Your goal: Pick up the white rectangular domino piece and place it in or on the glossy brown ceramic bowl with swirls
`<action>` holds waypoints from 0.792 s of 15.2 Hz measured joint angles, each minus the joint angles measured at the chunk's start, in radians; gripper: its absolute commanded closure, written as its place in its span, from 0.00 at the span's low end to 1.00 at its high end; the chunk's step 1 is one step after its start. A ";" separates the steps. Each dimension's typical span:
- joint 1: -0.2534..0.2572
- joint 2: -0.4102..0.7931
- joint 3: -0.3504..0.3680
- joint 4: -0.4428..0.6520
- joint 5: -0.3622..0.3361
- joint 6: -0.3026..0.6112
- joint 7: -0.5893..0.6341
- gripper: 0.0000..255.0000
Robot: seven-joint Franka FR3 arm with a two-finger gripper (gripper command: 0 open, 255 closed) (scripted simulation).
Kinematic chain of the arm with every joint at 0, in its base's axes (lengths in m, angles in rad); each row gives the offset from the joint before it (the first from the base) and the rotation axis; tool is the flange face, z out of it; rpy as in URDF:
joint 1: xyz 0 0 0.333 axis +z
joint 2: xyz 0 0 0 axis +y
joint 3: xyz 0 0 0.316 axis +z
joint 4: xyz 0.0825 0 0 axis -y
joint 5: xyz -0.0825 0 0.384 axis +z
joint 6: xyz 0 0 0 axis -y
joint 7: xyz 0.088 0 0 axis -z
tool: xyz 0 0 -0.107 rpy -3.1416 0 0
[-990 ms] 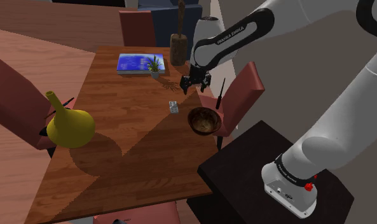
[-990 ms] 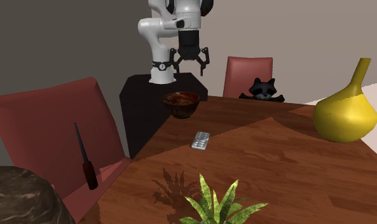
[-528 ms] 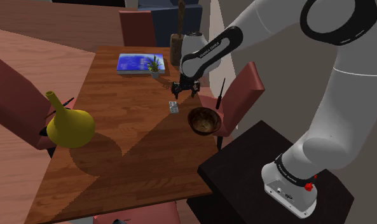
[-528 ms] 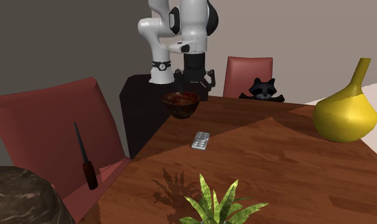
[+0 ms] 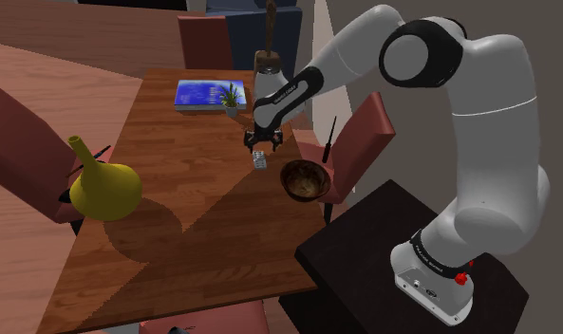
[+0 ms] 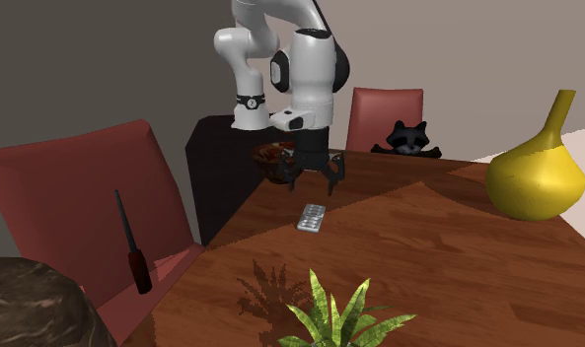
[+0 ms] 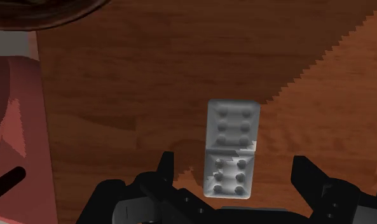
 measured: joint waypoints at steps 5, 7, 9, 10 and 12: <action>0.011 0.107 -0.013 0.104 -0.003 0.002 0.016 0.00; 0.014 0.131 -0.015 0.115 -0.005 0.015 0.018 0.00; 0.014 0.160 -0.017 0.129 -0.006 0.030 0.018 0.00; 0.016 0.167 -0.018 0.131 -0.007 0.034 0.019 0.00; 0.017 0.172 -0.018 0.133 -0.007 0.038 0.020 0.00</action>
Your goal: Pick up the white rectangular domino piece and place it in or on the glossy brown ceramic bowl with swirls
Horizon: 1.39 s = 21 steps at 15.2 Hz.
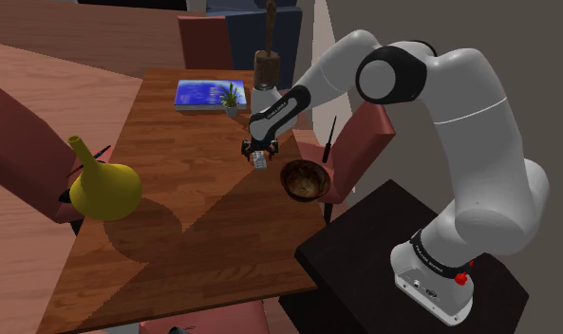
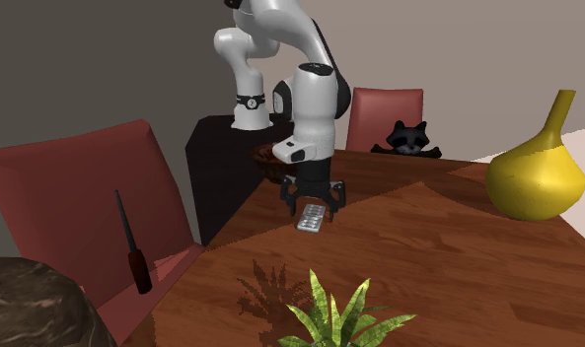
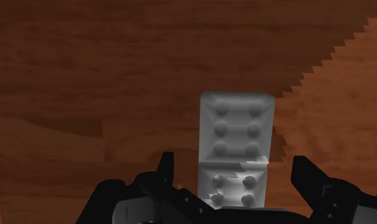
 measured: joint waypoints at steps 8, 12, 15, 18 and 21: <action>-0.001 -0.005 -0.002 0.000 -0.001 -0.007 0.001 1.00; 0.000 -0.004 -0.003 0.003 -0.001 -0.009 0.002 1.00; -0.001 -0.005 -0.003 0.001 -0.001 -0.005 0.002 1.00; -0.001 -0.026 0.002 -0.015 0.001 -0.011 0.000 1.00; -0.003 -0.056 0.005 -0.023 0.004 -0.033 -0.001 1.00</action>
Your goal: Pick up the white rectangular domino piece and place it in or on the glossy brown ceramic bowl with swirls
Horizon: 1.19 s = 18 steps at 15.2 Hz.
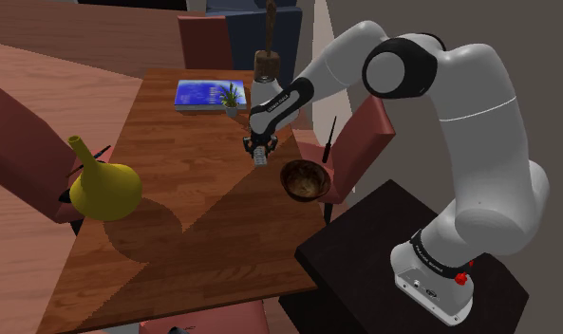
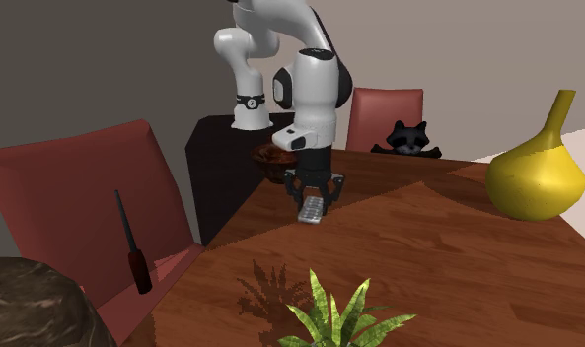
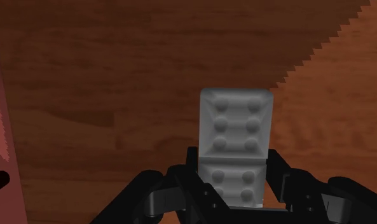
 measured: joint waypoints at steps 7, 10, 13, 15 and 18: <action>-0.006 -0.074 0.007 -0.021 0.006 -0.053 -0.004 1.00; -0.008 -0.102 0.010 -0.029 0.009 -0.073 -0.005 1.00; -0.010 -0.136 0.013 -0.040 0.012 -0.095 -0.007 1.00; -0.011 -0.152 0.014 -0.036 0.014 -0.115 -0.008 1.00; -0.014 -0.184 0.017 -0.044 0.017 -0.140 -0.011 1.00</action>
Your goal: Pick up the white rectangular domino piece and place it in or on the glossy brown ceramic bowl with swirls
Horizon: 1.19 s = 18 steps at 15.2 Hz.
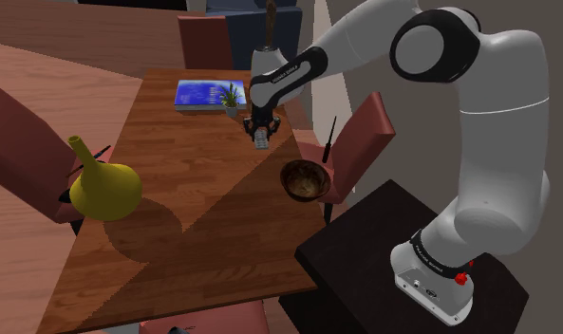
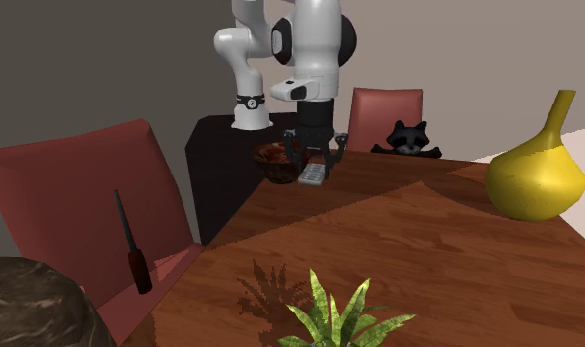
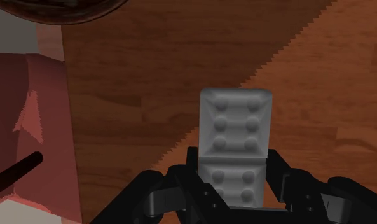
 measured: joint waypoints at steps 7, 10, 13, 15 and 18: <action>-0.004 -0.060 0.005 0.005 0.007 -0.065 -0.004 1.00; -0.007 -0.097 0.008 -0.019 0.011 -0.078 -0.006 1.00; -0.016 -0.194 0.013 -0.171 0.018 -0.023 -0.008 1.00; -0.026 -0.260 0.015 -0.277 0.025 0.017 -0.017 1.00; -0.039 -0.358 0.019 -0.422 0.038 0.065 -0.030 1.00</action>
